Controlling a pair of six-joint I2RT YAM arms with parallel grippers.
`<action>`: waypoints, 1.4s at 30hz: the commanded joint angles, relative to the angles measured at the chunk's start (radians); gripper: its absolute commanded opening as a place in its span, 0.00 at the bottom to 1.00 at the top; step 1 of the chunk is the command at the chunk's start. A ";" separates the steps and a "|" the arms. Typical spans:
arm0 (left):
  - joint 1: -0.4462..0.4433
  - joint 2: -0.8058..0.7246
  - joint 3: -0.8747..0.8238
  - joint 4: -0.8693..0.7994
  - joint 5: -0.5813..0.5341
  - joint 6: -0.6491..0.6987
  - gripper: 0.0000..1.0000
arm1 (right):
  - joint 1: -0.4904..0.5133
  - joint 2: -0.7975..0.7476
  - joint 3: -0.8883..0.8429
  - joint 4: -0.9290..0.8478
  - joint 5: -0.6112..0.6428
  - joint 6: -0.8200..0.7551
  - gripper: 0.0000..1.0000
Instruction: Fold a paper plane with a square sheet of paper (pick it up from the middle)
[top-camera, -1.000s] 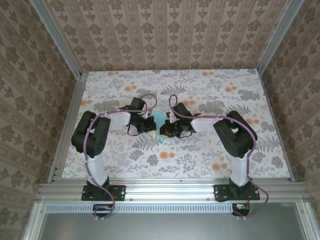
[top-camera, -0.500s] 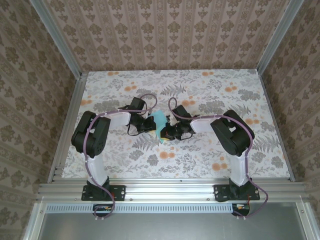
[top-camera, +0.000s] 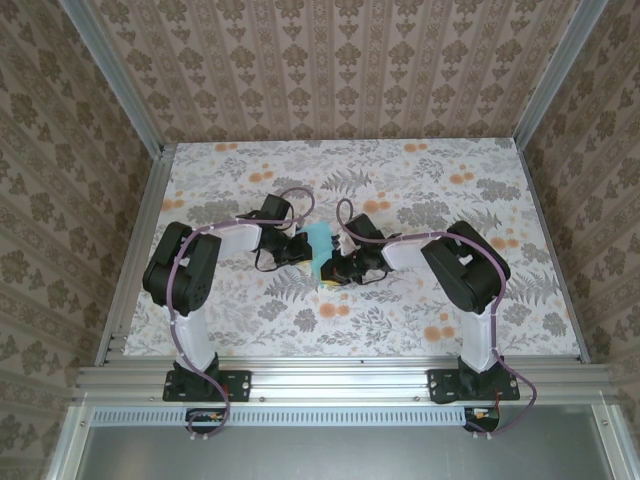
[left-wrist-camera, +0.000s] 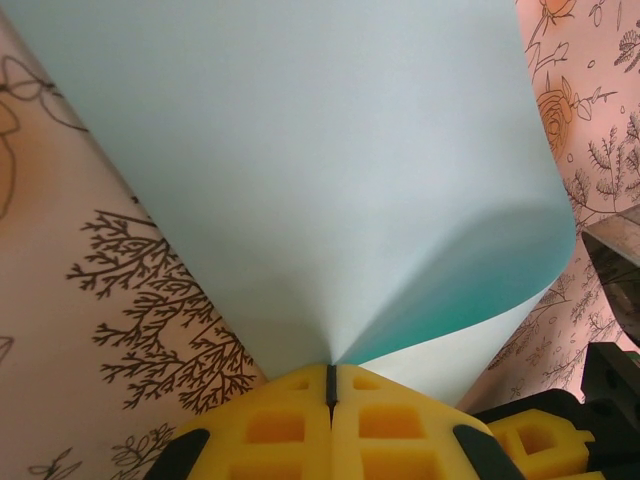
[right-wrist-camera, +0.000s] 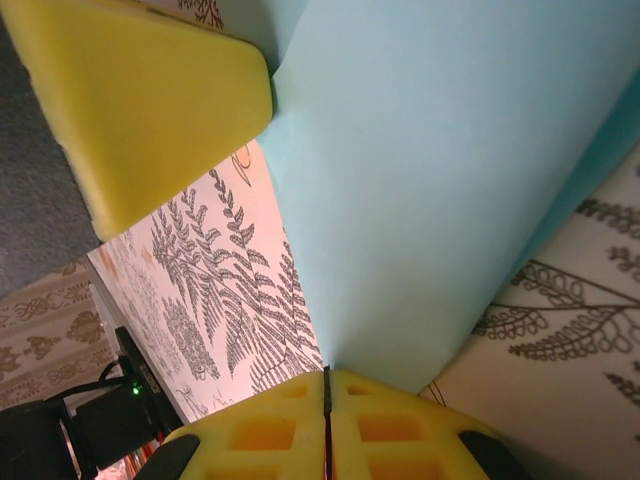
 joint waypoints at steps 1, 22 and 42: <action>0.006 0.038 -0.011 -0.047 -0.080 0.015 0.00 | 0.019 -0.010 -0.025 -0.033 -0.036 -0.013 0.09; 0.004 0.040 -0.022 -0.038 -0.097 0.001 0.00 | 0.099 0.011 0.049 -0.334 0.132 -0.230 0.09; 0.003 0.037 -0.018 -0.038 -0.091 0.009 0.00 | 0.073 -0.266 -0.032 -0.206 0.338 -0.148 0.14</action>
